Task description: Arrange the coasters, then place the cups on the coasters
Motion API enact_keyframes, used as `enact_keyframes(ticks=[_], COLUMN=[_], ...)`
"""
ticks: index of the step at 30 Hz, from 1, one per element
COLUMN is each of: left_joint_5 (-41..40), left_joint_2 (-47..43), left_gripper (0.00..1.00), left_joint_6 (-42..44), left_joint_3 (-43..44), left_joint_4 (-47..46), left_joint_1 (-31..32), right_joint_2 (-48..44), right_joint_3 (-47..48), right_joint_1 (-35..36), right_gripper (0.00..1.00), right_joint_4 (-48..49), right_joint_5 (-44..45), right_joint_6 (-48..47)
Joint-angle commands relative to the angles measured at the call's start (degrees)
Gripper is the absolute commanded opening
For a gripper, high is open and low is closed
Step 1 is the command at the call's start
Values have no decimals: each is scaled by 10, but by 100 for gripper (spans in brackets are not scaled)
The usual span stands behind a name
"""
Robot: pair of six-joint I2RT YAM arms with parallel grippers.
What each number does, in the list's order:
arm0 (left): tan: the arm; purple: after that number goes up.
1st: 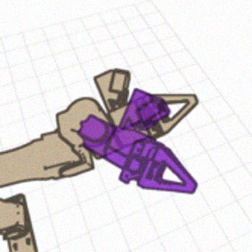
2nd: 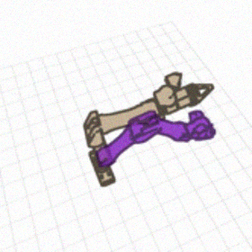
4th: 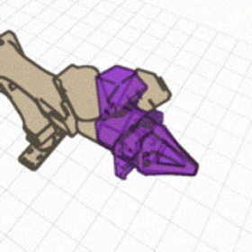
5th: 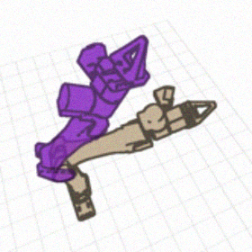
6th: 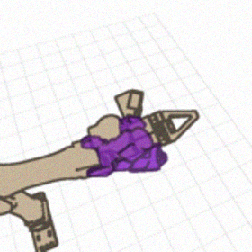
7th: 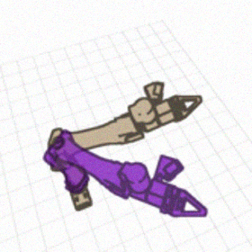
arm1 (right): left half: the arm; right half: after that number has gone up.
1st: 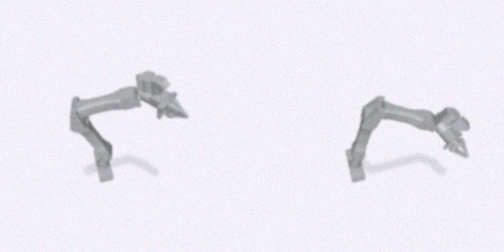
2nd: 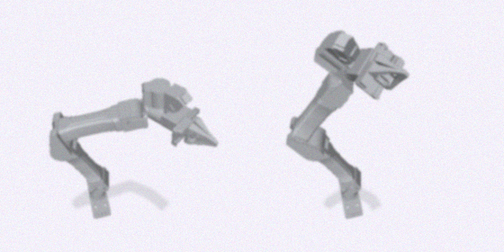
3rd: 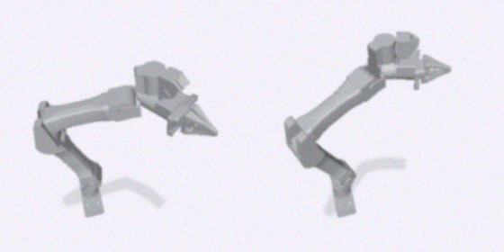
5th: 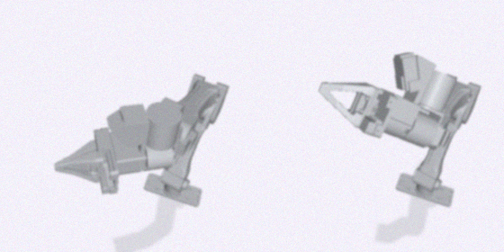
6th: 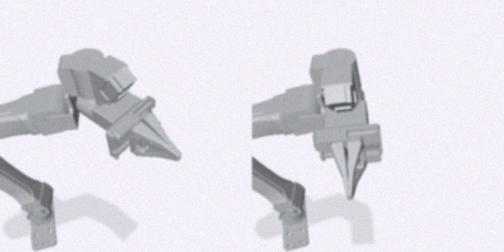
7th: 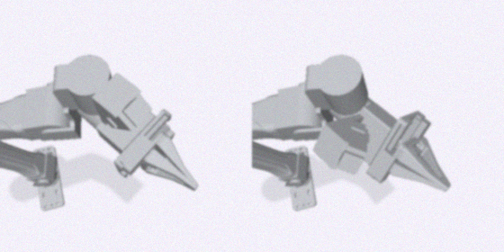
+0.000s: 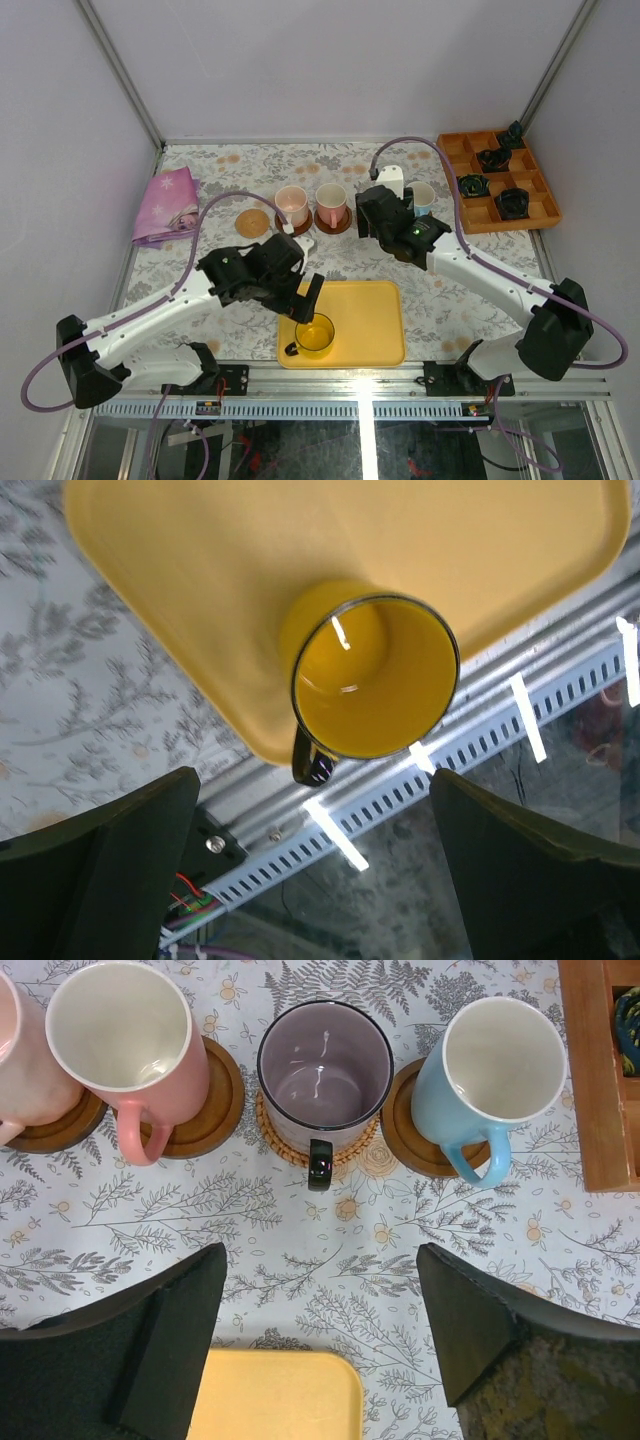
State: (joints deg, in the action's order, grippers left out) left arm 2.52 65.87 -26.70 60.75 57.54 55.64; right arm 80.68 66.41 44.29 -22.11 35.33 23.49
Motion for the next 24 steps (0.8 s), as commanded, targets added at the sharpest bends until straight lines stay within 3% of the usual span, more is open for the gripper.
enact_keyframes(ticks=[1, 4, 12, 24], left_joint_5=[-13, -23, -83, -118], left_joint_2=[-25, -42, -61, -31], left_gripper=[100, 100, 100, 94], left_joint_6=[-91, -130, -193, -157], left_joint_3=[-30, -58, -144, -174], left_joint_4=[21, 15, -41, -121], left_joint_1=[53, 83, 134, 144], right_joint_2=[-26, -34, -69, -90], right_joint_3=[0, -12, -37, -48], right_joint_1=[-4, -4, -4, -4], right_gripper=[88, 95, 97, 97], right_joint_4=[-6, -3, -2, -14], right_joint_5=[31, 29, 26, 31], right_joint_6=[10, 13, 34, 47])
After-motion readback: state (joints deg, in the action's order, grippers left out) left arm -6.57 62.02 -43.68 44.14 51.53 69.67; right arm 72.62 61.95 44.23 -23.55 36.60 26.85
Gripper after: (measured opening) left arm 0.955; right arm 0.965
